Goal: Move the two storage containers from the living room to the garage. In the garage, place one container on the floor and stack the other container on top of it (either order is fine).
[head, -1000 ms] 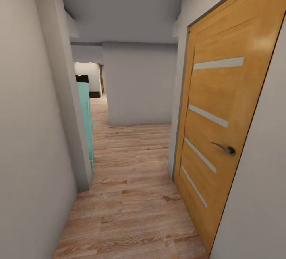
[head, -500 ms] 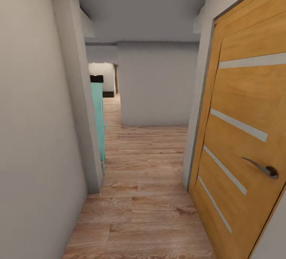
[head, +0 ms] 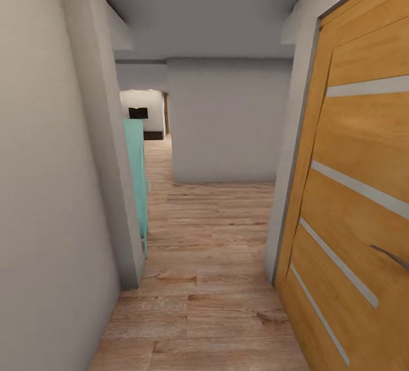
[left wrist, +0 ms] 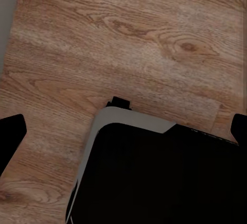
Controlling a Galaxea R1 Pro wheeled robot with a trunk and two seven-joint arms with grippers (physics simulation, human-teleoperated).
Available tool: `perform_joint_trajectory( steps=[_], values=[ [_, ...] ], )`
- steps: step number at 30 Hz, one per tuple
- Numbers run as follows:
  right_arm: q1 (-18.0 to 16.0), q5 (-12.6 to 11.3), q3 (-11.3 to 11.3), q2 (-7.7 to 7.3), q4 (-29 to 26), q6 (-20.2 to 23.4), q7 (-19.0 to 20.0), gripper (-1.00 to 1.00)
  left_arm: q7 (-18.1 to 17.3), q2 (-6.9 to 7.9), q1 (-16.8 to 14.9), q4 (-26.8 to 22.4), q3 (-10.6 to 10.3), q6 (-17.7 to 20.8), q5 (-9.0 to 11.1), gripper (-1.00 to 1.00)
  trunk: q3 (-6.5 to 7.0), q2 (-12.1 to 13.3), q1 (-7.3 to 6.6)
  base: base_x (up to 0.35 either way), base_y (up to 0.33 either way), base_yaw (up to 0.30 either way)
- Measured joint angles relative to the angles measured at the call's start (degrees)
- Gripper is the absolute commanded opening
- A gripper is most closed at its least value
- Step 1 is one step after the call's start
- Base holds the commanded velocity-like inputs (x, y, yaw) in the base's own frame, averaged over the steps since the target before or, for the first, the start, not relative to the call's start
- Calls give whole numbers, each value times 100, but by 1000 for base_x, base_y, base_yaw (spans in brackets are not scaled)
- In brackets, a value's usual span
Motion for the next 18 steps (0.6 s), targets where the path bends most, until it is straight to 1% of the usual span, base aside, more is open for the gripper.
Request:
perform_joint_trajectory(
  steps=[14,18],
  values=[
    [0,-9,-14,-1,0,-1,-3,100,0,4,0,0,0,9,6,100,0,0,0,323,0,0],
    [0,-27,-47,-4,0,-8,-11,100,0,3,0,0,0,9,4,100,0,0,0,323,0,0]
  ],
)
